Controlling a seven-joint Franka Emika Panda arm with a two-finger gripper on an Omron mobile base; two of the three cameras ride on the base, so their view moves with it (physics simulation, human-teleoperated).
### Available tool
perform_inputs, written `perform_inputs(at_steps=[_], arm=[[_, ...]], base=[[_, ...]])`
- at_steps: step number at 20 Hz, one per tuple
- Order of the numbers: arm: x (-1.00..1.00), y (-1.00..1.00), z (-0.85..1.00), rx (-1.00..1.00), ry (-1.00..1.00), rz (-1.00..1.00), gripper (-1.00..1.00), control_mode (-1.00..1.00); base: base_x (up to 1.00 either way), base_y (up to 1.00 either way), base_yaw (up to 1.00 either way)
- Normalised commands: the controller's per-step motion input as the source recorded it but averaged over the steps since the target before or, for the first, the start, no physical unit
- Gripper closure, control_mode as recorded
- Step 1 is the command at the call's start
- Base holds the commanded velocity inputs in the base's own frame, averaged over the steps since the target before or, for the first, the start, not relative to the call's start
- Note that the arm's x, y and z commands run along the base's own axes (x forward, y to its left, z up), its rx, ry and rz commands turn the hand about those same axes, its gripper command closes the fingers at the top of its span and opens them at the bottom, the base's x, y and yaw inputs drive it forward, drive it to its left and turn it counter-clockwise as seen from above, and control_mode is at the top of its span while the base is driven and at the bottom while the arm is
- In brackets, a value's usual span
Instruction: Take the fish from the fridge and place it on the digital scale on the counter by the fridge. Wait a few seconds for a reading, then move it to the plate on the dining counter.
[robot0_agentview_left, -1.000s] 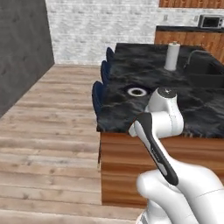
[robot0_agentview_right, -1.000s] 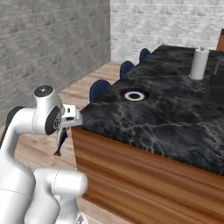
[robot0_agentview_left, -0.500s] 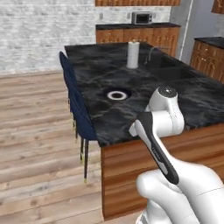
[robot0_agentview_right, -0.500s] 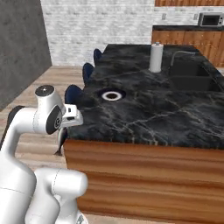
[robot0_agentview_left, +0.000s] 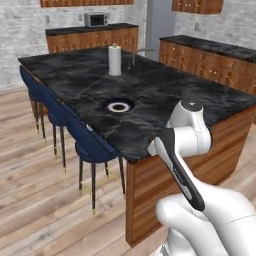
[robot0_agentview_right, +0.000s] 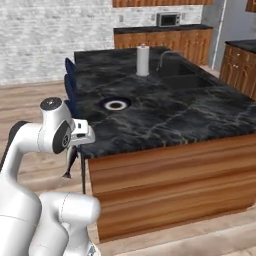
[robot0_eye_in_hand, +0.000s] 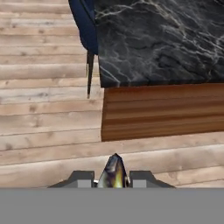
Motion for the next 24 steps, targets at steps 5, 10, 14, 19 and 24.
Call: perform_inputs(at_steps=[5, 10, 14, 19, 24], arm=[[0.0, 0.0, 0.0, 0.0, 0.0, 0.0, 1.0, 1.0], [0.0, 0.0, 0.0, 0.0, 0.0, 0.0, 1.0, 1.0], [0.0, 0.0, 0.0, 0.0, 0.0, 0.0, 1.0, 1.0], [0.0, 0.0, 0.0, 0.0, 0.0, 0.0, 1.0, 1.0], [0.0, 0.0, 0.0, 0.0, 0.0, 0.0, 1.0, 1.0]], base=[[0.17, 0.95, -0.56], [0.29, 0.96, -0.56], [0.41, 0.98, -0.55], [0.25, 0.97, -0.56], [0.01, 1.0, -0.54]])
